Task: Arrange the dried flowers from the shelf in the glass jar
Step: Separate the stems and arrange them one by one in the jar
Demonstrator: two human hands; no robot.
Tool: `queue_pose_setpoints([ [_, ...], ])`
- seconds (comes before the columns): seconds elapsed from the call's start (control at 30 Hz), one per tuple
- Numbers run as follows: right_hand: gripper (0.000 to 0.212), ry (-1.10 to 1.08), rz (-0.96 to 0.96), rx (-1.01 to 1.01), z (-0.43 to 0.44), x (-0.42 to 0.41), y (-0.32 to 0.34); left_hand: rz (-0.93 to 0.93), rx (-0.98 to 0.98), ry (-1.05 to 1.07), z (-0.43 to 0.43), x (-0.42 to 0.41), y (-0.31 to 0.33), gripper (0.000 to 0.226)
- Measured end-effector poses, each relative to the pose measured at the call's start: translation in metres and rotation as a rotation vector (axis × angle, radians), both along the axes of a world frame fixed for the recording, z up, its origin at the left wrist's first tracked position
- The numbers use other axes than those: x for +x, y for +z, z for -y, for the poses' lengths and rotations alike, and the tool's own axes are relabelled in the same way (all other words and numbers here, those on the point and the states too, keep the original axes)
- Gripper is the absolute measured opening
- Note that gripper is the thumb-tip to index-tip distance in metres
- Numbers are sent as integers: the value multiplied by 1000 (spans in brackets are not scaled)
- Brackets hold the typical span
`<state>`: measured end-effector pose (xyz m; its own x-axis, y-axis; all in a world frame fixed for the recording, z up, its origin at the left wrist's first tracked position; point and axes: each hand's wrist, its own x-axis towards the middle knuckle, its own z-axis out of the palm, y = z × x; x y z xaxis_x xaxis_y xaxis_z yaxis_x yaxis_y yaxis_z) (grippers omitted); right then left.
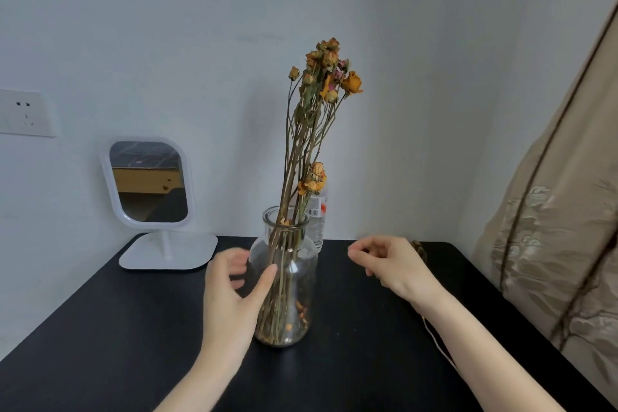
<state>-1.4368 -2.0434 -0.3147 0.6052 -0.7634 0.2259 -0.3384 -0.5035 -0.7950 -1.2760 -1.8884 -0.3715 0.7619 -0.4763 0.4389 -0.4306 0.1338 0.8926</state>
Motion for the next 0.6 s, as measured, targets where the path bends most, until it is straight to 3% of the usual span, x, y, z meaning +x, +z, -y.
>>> queue_pose_setpoints([
  [0.1,6,-35,-47,45,6,-19,-22,-46,11,-87,-9,-24,-22,25],
  [0.3,8,-310,-174,-14,31,-70,-48,5,391,-530,22,-79,-40,12],
  [0.47,11,-470,-307,-16,54,-115,-57,106,632,-594,81,-119,-36,5],
  [0.6,15,-484,-425,42,65,-134,-66,195,746,-543,118,-144,-37,14],
])
